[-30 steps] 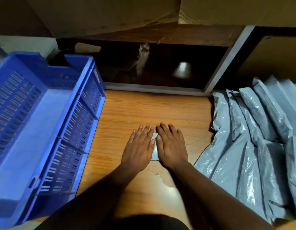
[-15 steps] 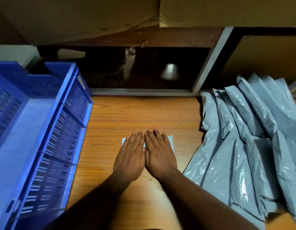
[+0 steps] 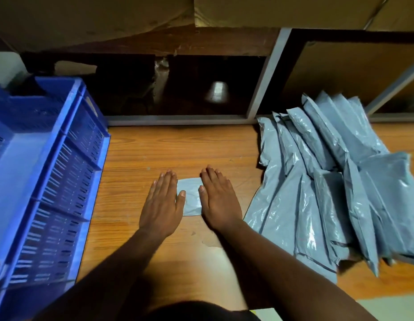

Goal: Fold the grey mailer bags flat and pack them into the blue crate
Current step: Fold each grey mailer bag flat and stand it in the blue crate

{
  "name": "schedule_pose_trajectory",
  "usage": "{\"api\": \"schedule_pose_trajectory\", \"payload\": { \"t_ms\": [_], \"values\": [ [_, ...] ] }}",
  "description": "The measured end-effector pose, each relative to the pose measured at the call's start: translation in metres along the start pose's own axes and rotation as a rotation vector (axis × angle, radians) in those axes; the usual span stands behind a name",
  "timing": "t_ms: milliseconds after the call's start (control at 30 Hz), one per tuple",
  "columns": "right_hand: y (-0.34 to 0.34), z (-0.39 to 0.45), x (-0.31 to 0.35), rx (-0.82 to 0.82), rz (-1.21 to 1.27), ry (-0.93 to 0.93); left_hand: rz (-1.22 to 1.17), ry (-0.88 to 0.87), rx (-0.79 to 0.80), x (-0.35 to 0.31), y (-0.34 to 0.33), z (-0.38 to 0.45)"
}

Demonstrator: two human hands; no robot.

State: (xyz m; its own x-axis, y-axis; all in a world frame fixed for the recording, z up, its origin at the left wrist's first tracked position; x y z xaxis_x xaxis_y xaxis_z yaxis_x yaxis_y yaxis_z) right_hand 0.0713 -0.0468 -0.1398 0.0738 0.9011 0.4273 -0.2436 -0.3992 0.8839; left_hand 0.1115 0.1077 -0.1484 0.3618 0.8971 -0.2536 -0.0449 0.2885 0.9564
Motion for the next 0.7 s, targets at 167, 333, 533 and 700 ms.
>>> {"api": "schedule_pose_trajectory", "payload": {
  "t_ms": [167,333,533,700],
  "values": [
    [-0.003,0.003,0.002,0.014,-0.075,0.005,0.063,0.019,0.039,-0.002,-0.004,0.002],
    [0.003,0.014,0.004,0.064,0.017,-0.042,-0.089,0.000,0.061,0.002,0.003,0.009],
    [-0.004,0.017,0.026,0.036,-0.055,0.149,-0.074,-0.102,0.008,-0.011,0.009,0.007],
    [-0.010,0.017,0.023,0.026,-0.140,0.134,0.006,-0.079,0.044,-0.013,-0.001,0.008]
  ]
}}
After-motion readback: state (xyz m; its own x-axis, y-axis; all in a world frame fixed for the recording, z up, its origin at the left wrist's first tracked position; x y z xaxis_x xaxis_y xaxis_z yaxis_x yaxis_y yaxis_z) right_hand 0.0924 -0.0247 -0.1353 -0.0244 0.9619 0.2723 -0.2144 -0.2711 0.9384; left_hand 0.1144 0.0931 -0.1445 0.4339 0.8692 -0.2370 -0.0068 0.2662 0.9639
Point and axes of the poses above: each hand's wrist, its own z-axis towards the middle knuckle, its own y-axis out of the back of the hand, x = y × z, the point moved 9 cm from there along z, towards the middle knuckle, and after that the axes turned 11 degrees about -x, right-handed, at the moved point
